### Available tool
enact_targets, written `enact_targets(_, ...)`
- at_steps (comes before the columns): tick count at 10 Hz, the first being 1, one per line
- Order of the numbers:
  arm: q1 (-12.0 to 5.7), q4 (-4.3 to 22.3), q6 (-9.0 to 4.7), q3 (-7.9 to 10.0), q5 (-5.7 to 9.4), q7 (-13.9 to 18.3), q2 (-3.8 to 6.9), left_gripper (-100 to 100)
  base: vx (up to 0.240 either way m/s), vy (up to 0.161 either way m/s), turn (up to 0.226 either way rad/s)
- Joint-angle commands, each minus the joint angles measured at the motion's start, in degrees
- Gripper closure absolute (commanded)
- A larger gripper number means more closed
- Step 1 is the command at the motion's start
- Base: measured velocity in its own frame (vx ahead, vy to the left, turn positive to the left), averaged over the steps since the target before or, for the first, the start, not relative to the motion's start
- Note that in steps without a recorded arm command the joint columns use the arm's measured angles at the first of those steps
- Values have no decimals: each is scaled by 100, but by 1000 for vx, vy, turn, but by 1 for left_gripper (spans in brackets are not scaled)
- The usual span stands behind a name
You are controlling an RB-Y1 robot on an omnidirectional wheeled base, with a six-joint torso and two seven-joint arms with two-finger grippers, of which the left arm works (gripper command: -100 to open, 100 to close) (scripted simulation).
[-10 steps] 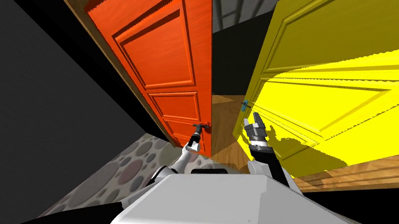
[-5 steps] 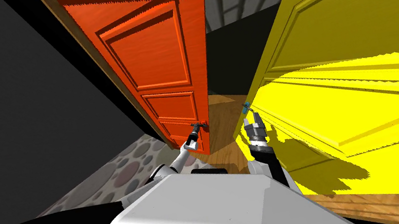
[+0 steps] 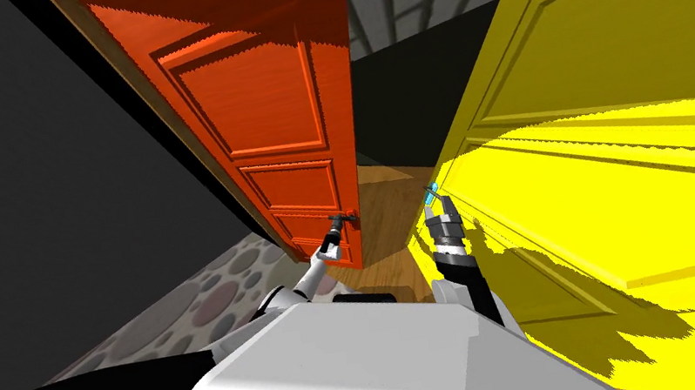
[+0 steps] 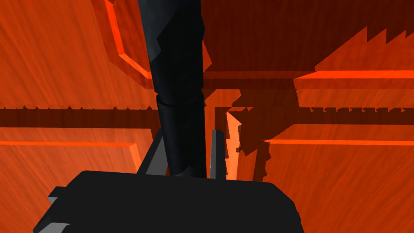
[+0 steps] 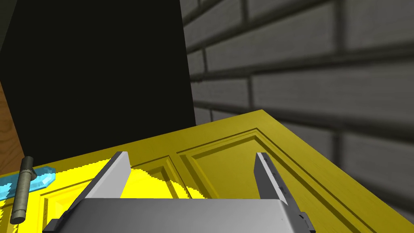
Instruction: Push the door open
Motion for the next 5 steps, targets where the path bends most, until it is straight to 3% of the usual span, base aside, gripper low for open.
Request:
enact_targets(1, -2, -64, 41, 202, 33, -56, 84, 100, 122, -162, 117)
enact_targets(5, -24, -7, 25, 460, 76, -97, 100, 100, 144, -143, 69)
